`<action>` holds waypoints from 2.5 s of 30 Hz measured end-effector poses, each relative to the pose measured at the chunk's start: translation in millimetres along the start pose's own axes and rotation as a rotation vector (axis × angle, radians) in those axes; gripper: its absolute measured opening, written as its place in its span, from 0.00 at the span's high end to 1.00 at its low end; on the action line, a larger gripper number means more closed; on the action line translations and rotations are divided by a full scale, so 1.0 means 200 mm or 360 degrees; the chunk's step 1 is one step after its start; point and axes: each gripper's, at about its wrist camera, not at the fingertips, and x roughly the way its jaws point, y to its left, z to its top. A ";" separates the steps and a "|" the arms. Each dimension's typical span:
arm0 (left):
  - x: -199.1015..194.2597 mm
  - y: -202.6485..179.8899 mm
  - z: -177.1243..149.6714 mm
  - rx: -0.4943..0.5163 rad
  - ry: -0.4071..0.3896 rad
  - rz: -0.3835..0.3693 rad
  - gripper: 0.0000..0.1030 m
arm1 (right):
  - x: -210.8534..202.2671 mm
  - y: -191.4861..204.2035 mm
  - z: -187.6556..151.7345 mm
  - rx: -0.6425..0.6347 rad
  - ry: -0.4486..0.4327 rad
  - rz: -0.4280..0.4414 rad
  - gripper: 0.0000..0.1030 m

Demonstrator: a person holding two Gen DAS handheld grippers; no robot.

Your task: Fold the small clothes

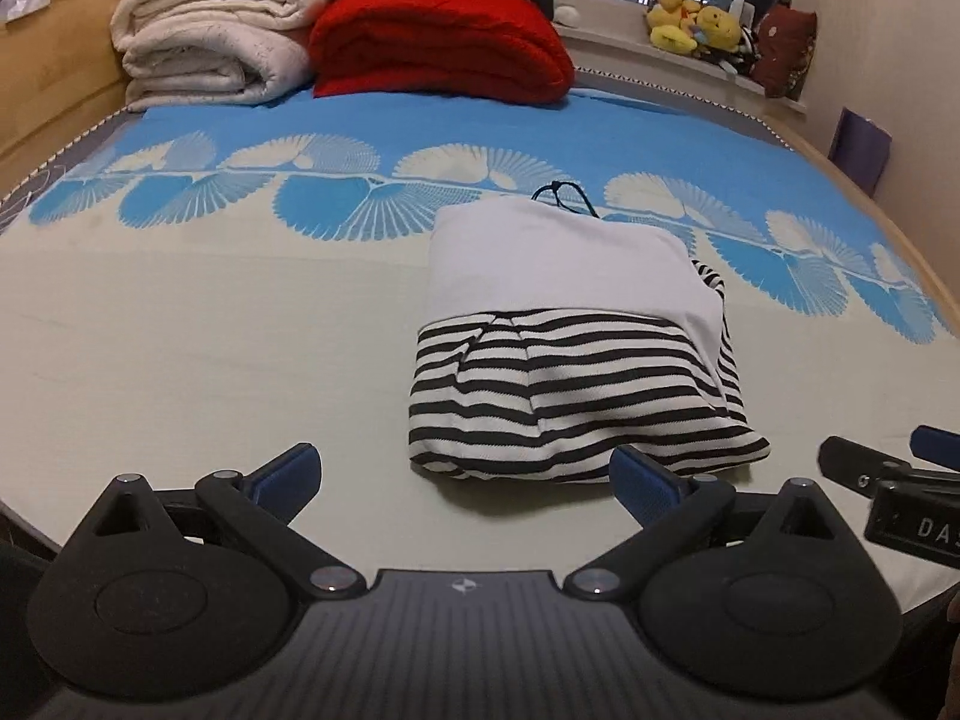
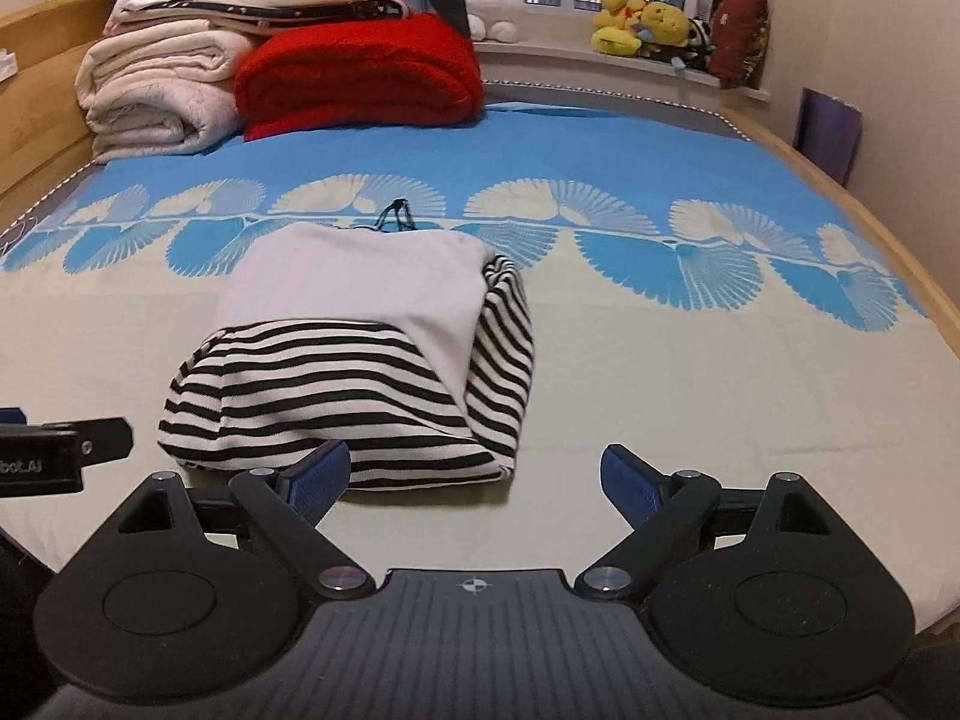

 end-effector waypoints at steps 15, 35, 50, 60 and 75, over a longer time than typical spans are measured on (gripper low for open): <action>0.04 -0.05 -0.03 0.0084 0.0019 -0.0039 0.01 | -0.02 0.05 -0.01 -0.0064 -0.0003 0.0066 0.12; 0.08 -0.03 -0.03 0.0017 0.0086 -0.0050 0.01 | 0.00 0.07 -0.01 -0.0077 0.0009 0.0065 0.11; 0.09 -0.05 -0.04 0.0019 0.0107 -0.0034 0.01 | 0.00 0.07 -0.01 -0.0077 0.0019 0.0086 0.11; 0.09 -0.05 -0.04 0.0022 0.0107 -0.0036 0.01 | 0.00 0.07 -0.01 -0.0080 0.0021 0.0091 0.11; 0.09 -0.05 -0.04 0.0017 0.0111 -0.0037 0.01 | 0.01 0.08 -0.01 -0.0090 0.0026 0.0097 0.11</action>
